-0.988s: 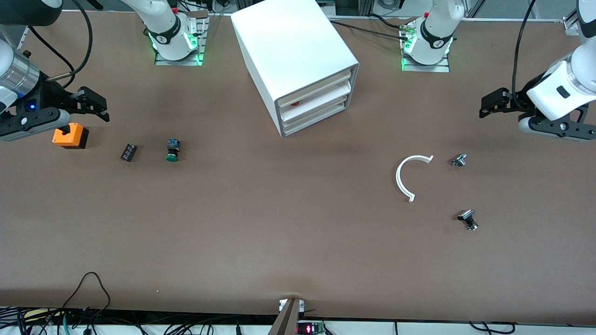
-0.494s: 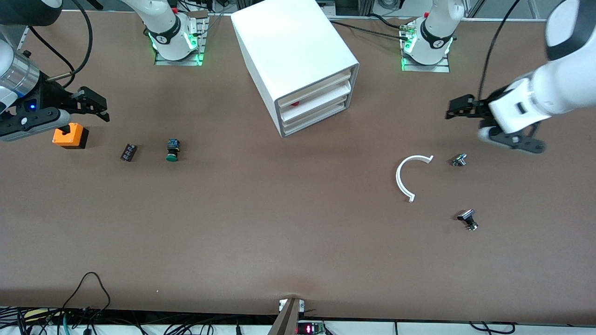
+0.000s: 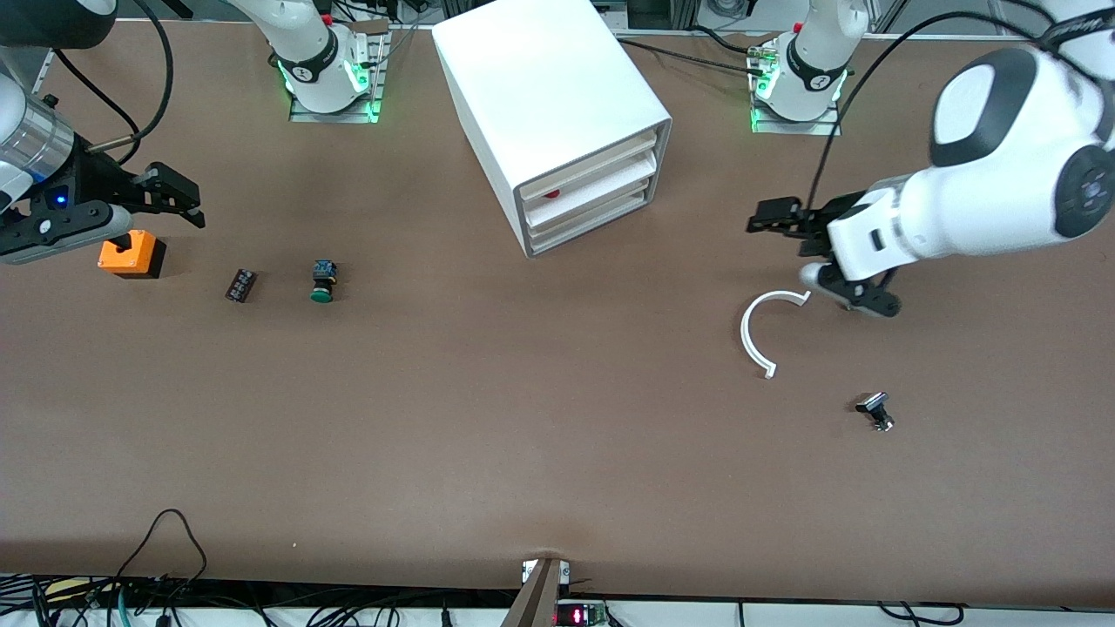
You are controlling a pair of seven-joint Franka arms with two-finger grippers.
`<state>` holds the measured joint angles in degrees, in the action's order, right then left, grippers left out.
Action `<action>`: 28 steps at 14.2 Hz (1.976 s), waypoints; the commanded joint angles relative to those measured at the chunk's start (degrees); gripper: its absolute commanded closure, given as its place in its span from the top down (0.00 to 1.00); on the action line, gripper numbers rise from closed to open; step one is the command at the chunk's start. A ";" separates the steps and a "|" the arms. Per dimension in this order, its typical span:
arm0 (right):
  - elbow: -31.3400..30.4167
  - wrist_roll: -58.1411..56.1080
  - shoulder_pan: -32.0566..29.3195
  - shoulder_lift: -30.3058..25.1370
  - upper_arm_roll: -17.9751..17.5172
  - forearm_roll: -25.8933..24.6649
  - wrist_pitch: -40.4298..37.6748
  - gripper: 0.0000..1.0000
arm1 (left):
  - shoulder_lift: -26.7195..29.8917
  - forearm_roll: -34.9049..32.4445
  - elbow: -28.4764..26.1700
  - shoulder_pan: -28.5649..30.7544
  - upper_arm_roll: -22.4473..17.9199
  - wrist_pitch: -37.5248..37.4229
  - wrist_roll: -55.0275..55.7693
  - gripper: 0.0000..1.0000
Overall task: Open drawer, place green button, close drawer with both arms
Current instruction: 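Move the left gripper toward the white cabinet's drawer handle, then grasp the drawer front with the left gripper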
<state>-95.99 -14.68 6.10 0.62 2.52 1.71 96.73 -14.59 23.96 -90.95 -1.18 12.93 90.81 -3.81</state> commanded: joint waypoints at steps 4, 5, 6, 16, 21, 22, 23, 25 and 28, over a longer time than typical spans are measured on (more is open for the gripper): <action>1.50 -0.35 -0.12 0.52 -0.15 -0.65 -1.28 1.00 | -8.43 5.75 1.12 -5.22 0.51 2.44 -6.70 1.00; 1.50 -0.35 -0.12 0.52 -0.15 -0.65 -1.28 1.00 | -9.66 6.27 1.56 -6.80 0.51 2.53 -8.22 1.00; 1.50 -0.35 -0.12 0.52 -0.15 -0.65 -1.28 1.00 | -11.24 6.88 1.56 -7.34 0.51 2.45 -8.84 1.00; 1.50 -0.35 -0.12 0.52 -0.15 -0.65 -1.28 1.00 | -25.31 9.79 6.92 -13.05 1.92 2.62 -22.02 1.00; 1.59 -0.35 -0.21 0.52 0.03 -0.65 -0.93 1.00 | -29.09 13.74 7.19 -15.16 1.92 2.71 -28.61 0.99; 1.59 -0.35 -0.30 0.52 0.12 -0.48 -0.84 1.00 | -29.53 14.35 7.19 -15.69 1.92 2.80 -30.54 0.99; 1.59 -0.26 -0.30 0.52 0.03 -0.13 -0.75 1.00 | -29.97 14.45 7.10 -15.78 1.92 3.58 -32.56 0.99; 1.68 -0.26 -0.21 0.52 0.03 -0.04 -0.66 1.00 | -31.02 14.36 7.10 -15.87 1.92 4.29 -35.12 0.99; 1.68 -0.61 -0.30 0.87 0.12 0.31 0.74 1.00 | -31.90 14.01 7.10 -15.87 1.83 4.29 -37.50 0.99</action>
<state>-95.68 -14.68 6.07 0.66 2.61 1.72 97.09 -45.21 37.08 -85.51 -16.64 15.14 95.31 -38.88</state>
